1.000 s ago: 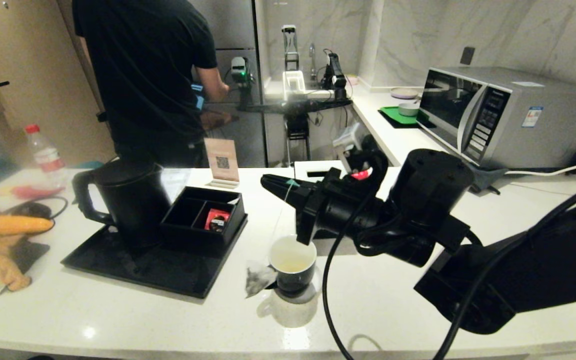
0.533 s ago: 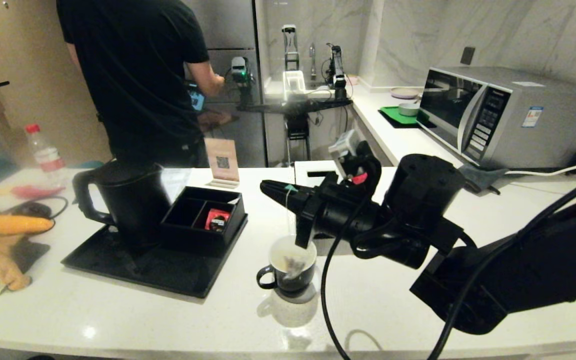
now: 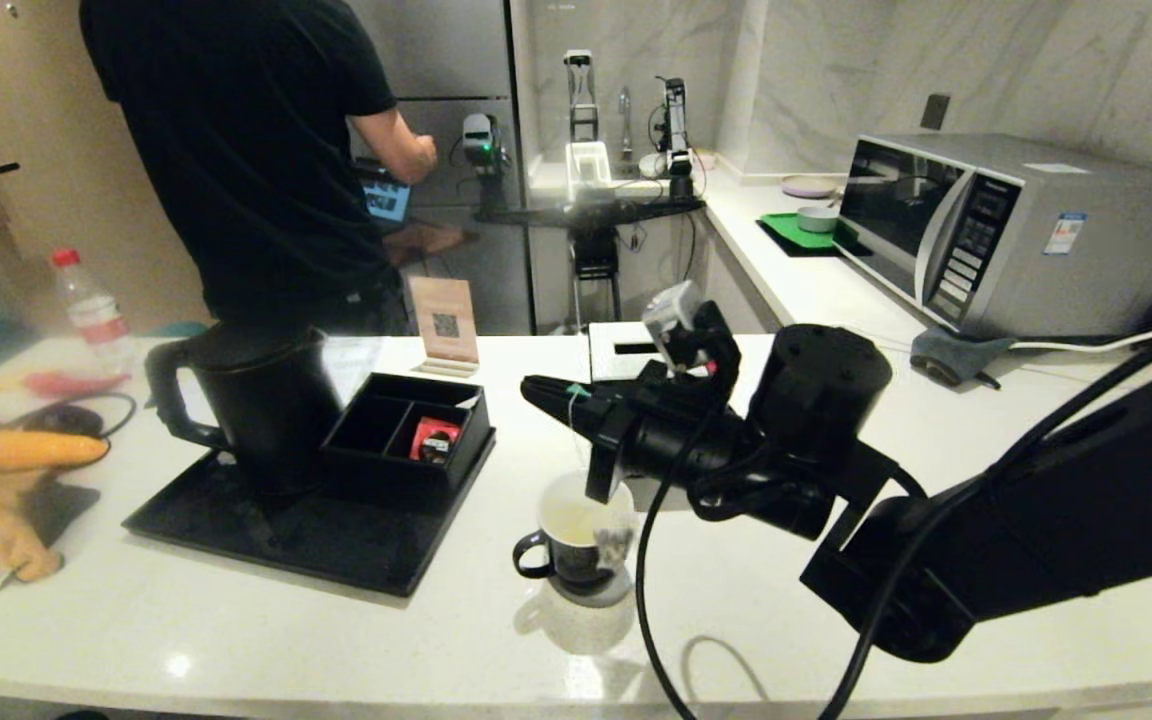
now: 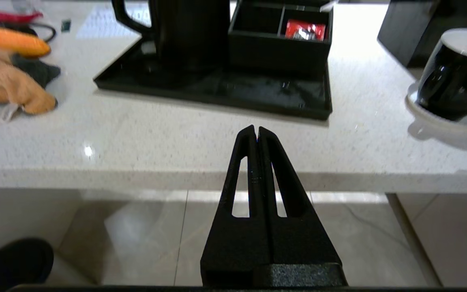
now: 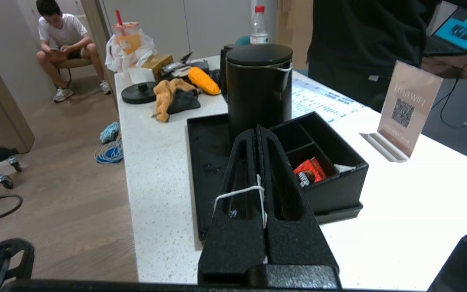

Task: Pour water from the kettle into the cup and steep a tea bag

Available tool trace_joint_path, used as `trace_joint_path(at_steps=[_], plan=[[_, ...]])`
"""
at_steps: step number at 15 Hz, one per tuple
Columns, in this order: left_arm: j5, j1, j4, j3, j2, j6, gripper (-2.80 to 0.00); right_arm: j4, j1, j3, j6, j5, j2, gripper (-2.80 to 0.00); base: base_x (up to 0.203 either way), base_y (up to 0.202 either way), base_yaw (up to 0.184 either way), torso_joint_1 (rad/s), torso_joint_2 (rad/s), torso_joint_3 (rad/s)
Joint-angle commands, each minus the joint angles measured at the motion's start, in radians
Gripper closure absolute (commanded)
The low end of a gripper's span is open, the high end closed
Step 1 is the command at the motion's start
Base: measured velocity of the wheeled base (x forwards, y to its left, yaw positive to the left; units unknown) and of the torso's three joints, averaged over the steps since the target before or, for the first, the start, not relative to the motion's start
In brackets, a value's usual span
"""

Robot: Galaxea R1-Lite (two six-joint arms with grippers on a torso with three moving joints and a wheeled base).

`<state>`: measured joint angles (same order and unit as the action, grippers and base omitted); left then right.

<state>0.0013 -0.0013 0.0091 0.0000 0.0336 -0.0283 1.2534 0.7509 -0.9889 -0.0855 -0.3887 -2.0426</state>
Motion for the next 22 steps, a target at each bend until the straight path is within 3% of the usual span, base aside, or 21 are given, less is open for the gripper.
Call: trace_joint_path(at_steps=[1,22], plan=[[0.000,0.000,0.000,0.000,-0.034,-0.001,0.00,0.007,-0.001,-0.025,-0.002,-0.002,-0.022,0.00,0.000,0.000,0.000,0.000,0.00,0.000],[0.000,0.000,0.000,0.000,-0.034,-0.001,0.00,-0.016,-0.054,-0.079,-0.007,-0.007,-0.033,0.00,0.000,0.000,0.000,0.000,0.00,0.000]])
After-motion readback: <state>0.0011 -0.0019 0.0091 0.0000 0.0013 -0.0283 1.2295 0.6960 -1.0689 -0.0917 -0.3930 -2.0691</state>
